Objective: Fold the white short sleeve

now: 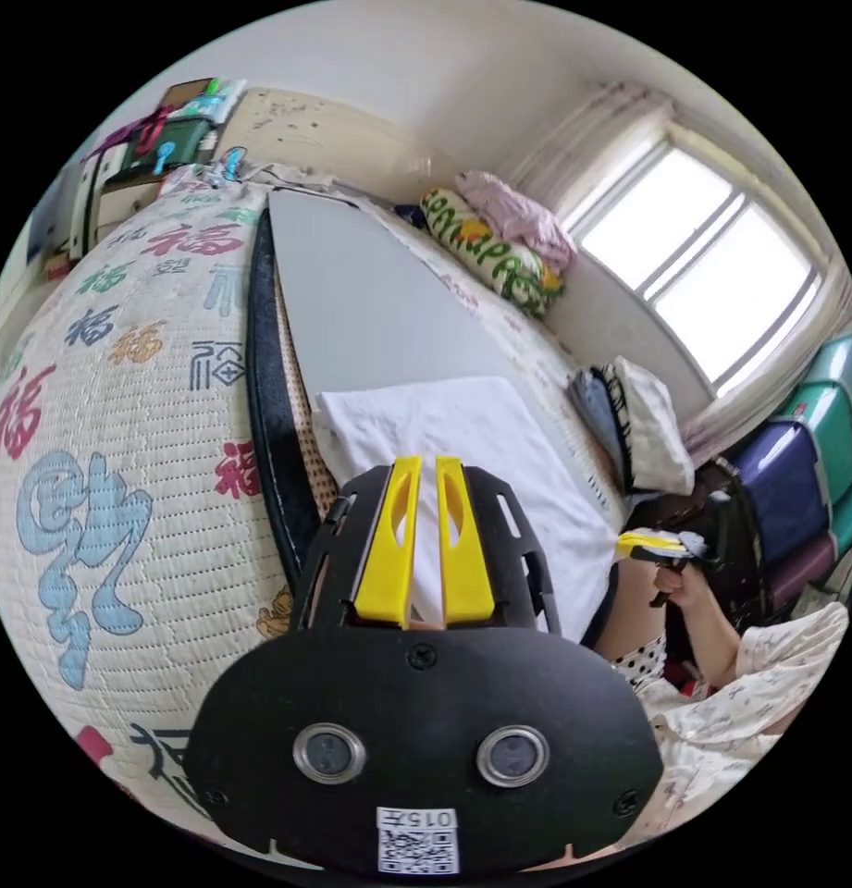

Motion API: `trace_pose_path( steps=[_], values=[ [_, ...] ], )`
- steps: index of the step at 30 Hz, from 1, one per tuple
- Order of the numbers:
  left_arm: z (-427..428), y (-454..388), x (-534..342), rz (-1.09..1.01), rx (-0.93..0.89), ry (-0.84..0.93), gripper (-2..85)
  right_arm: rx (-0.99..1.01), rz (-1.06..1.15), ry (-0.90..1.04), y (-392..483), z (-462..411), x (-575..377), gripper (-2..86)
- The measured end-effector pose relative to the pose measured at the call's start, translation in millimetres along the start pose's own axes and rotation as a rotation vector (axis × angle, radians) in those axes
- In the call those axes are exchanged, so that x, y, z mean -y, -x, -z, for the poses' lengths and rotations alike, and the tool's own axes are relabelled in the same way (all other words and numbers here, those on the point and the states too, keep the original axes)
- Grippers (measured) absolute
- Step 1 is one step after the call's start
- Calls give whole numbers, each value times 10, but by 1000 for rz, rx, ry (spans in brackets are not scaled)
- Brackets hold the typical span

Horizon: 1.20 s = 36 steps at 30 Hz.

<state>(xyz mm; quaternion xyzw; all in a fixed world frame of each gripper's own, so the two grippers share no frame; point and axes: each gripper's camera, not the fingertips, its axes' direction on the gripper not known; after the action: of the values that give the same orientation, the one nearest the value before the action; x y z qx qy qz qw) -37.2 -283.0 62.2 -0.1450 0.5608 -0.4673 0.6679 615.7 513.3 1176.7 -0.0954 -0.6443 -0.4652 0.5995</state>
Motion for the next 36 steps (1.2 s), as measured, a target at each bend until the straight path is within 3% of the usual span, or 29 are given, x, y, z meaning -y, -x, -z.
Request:
trace_pose_path(
  steps=[3, 6, 9, 16, 23, 36],
  values=[
    [241, 395, -204, 119, -36, -121, 88, 9, -2, -28, -123, 72, 428, 30],
    [206, 843, -388, 266, -38, -128, 177, 20, 3, -85, -112, 115, 964, 23],
    [73, 1225, -538, 350, -122, -119, 182, 26, 78, -116, 141, -8, 1463, 23],
    [-119, 1818, -790, 447, -250, -153, 177, -25, 104, -12, 597, -1178, 2521, 1],
    [-296, 2164, -972, 477, -305, -167, 178, -21, 109, 183, 898, -2154, 3151, -5],
    [-575, 2745, -1139, 572, -455, -232, 163, 18, 156, 200, 1212, -2640, 3846, -5]
  ],
)
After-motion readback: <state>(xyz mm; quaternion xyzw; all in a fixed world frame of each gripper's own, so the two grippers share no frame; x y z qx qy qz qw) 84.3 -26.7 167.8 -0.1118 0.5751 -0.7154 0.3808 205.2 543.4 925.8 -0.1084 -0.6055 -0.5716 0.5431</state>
